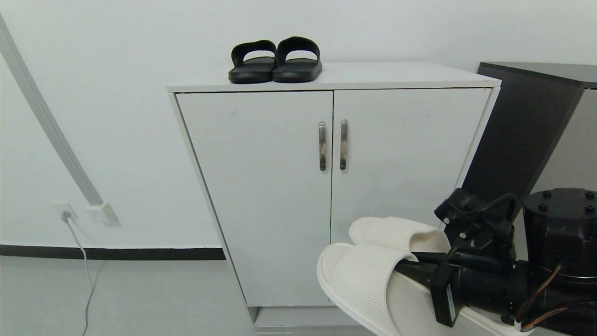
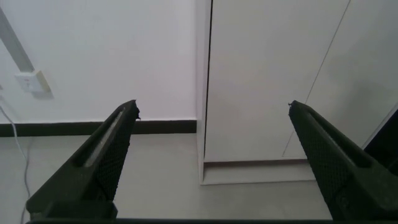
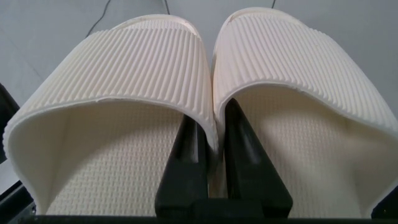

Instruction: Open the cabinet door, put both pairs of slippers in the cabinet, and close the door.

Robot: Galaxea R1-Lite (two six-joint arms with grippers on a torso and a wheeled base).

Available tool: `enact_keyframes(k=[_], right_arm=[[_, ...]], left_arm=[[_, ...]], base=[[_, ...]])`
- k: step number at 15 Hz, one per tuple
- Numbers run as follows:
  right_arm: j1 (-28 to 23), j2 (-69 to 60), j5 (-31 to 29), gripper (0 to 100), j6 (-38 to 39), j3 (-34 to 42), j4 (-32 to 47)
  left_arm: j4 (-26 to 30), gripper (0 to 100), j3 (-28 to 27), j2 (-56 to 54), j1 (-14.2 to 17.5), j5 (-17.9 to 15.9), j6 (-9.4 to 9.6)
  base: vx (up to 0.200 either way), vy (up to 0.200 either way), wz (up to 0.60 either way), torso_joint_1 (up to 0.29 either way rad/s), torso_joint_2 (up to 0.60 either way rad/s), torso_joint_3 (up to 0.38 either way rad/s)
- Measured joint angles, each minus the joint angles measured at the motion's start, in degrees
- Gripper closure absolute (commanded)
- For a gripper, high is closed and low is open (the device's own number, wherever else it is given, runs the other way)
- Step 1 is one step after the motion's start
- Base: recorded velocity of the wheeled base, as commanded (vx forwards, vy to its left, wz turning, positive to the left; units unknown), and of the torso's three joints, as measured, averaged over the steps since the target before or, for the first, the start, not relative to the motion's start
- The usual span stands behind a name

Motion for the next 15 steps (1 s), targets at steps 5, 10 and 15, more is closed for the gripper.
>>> enact_keyframes(k=[5, 10, 15], right_arm=[[0.02, 0.0, -0.01, 100, -0.07, 0.33, -0.88], [0.0, 0.13, -0.04, 100, -0.07, 1.0, -0.99], [0.0, 0.93, -0.12, 100, -0.09, 1.17, -1.77]], left_arm=[[-0.74, 0, -9.26, 9.52, -0.85, -5.46, -1.48], [-12.39, 0, -18.47, 31.76, -1.96, -17.55, -0.52], [-22.04, 0, -26.53, 52.71, -13.51, -21.22, -0.02]], base=[[0.0, 0.0, 0.0, -0.002, 0.09, 0.059], [0.0, 0.0, 0.0, 0.0, 0.0, 0.0], [0.0, 0.0, 0.0, 0.0, 0.0, 0.0]])
